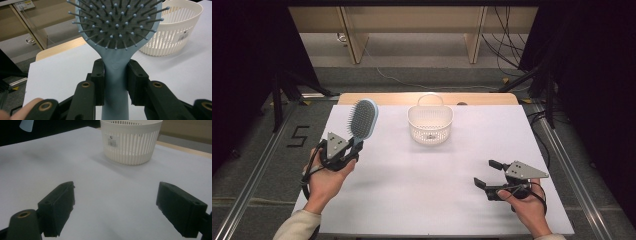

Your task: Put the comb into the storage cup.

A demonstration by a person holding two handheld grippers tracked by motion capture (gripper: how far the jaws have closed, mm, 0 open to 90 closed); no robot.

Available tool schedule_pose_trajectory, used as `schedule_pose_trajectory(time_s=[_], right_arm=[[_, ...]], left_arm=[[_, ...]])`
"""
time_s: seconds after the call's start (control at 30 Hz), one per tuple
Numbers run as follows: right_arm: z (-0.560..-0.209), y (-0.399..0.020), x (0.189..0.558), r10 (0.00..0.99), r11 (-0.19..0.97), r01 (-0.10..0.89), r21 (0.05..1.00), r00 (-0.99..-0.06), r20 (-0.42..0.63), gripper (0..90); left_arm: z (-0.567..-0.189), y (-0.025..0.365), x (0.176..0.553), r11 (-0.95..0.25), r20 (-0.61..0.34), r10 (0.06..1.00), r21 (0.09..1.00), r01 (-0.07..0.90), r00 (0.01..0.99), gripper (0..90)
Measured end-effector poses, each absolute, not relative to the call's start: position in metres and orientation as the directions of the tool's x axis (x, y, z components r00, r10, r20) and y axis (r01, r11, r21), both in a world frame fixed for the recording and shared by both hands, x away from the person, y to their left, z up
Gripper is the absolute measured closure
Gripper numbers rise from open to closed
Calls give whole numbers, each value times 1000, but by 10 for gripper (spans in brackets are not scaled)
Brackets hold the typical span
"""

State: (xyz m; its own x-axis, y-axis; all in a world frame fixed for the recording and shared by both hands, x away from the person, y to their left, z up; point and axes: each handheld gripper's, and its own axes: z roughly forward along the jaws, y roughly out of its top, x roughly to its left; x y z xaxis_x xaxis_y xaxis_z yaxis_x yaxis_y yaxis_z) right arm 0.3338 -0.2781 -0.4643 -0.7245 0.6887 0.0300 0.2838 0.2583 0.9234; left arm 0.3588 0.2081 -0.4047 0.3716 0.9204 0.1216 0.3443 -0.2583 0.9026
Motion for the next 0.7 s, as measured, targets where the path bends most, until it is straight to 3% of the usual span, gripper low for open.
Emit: schedule_pose_trajectory(time_s=[0.7], right_arm=[[-464, -278, 334, 688, 259, 284, 923, -725, 30, 159]], left_arm=[[-406, 206, 361, -275, 137, 914, 901, 335, 382, 700]])
